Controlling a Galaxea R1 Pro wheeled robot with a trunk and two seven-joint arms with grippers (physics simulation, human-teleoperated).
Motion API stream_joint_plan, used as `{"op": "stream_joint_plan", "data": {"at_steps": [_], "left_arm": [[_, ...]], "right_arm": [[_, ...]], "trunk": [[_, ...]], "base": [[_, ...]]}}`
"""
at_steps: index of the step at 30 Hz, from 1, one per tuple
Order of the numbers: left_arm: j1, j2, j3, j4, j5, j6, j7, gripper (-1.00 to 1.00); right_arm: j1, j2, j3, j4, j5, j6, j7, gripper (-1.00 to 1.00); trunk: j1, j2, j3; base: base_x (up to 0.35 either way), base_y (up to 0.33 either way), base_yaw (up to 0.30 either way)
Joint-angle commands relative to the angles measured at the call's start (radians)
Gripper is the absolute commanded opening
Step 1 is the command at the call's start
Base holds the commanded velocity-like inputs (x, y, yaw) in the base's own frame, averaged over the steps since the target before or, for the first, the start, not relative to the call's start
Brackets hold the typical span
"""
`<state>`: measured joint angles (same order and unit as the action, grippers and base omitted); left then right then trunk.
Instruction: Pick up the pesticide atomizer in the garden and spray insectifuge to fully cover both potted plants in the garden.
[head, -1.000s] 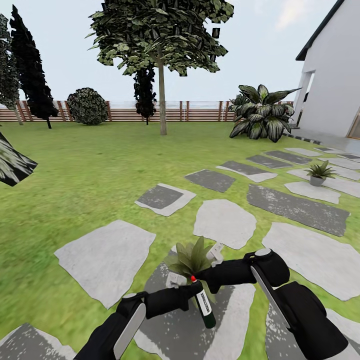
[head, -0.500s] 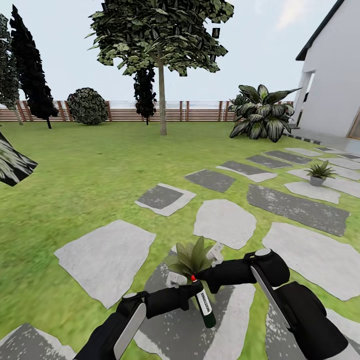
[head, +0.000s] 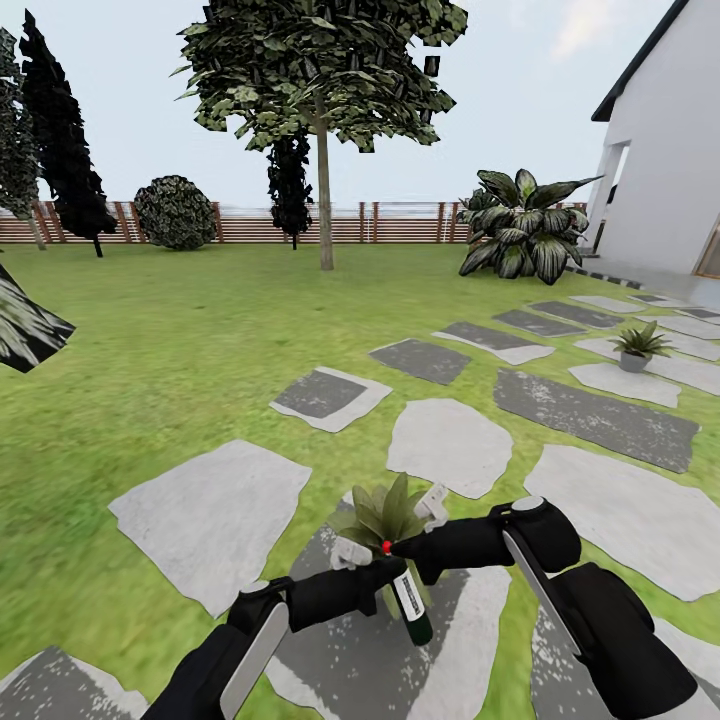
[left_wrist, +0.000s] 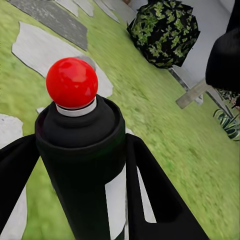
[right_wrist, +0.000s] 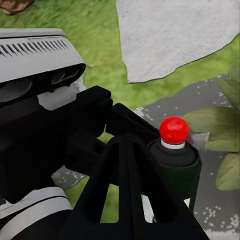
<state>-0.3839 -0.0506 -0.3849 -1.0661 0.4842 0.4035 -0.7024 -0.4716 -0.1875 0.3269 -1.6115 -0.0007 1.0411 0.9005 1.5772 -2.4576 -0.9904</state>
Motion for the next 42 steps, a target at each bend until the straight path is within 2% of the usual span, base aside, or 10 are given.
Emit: {"op": "stream_joint_plan", "data": {"at_steps": [1,10,13,26,29,33,42], "left_arm": [[0.000,0.000,0.000,-0.003,0.010,0.009,0.000,-1.00],[0.026,0.011,0.000,-0.040,0.010,0.009,0.000,-1.00],[0.042,0.021,0.000,-0.076,0.011,0.010,0.000,-1.00],[0.062,0.026,-0.005,-0.129,0.011,0.009,0.000,-1.00],[0.064,0.026,-0.032,-0.140,0.010,0.010,0.000,-1.00],[0.066,0.027,-0.050,-0.154,0.010,0.010,0.000,-1.00],[0.078,0.030,-0.058,-0.178,0.010,0.007,-0.001,-1.00]], "right_arm": [[-0.001,-0.001,0.000,-0.001,0.000,0.006,0.002,-1.00],[-0.001,-0.001,-0.004,0.000,0.001,0.006,0.002,-1.00],[-0.002,0.000,-0.004,0.001,0.001,0.006,0.002,-1.00],[-0.002,-0.001,-0.005,0.002,-0.003,0.006,0.002,-1.00],[-0.002,-0.001,-0.005,0.002,-0.003,0.006,0.002,-1.00],[-0.002,-0.001,-0.005,0.002,-0.004,0.006,0.002,-1.00],[-0.002,-0.001,-0.006,0.002,-0.005,0.006,0.002,-1.00]], "trunk": [[0.000,0.000,-0.001],[0.000,0.000,-0.001],[0.000,0.000,-0.001],[0.000,0.000,-0.001],[0.000,0.000,-0.001],[0.000,0.000,-0.001],[0.000,0.000,-0.001]], "base": [[0.000,0.000,0.000],[0.000,0.000,0.000],[0.000,0.000,0.000],[0.000,0.000,0.000],[0.000,0.000,0.000],[0.000,0.000,0.000],[0.000,0.000,0.000]]}}
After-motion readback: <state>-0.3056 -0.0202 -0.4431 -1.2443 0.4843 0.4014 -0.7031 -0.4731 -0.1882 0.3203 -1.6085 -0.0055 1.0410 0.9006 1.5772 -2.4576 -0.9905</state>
